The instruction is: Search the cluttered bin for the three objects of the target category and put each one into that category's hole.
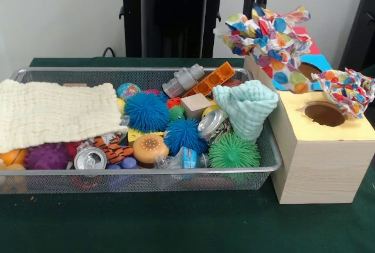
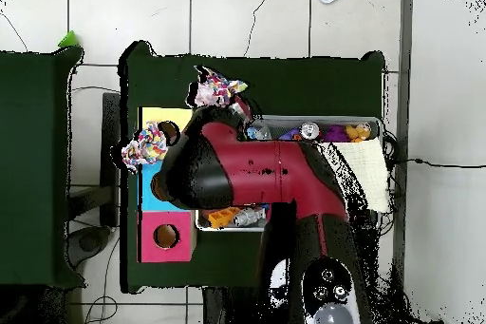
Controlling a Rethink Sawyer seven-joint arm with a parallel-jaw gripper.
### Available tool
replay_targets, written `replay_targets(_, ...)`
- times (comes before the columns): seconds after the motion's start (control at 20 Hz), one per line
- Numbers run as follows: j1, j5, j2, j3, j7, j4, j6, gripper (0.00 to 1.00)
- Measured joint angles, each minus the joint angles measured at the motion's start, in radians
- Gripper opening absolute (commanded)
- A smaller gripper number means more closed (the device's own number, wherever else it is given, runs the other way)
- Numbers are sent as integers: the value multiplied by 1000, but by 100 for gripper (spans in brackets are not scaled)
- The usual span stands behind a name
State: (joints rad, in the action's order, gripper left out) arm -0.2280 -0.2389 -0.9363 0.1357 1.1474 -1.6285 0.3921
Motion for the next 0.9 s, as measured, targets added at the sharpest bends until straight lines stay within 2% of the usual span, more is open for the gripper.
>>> replay_targets(0.25,-30,-14,1,34,0,0,0,0)
replay_targets(0.55,-36,-68,15,43,0,-5,0,0)
replay_targets(0.9,-74,-104,23,69,0,-58,0,0)
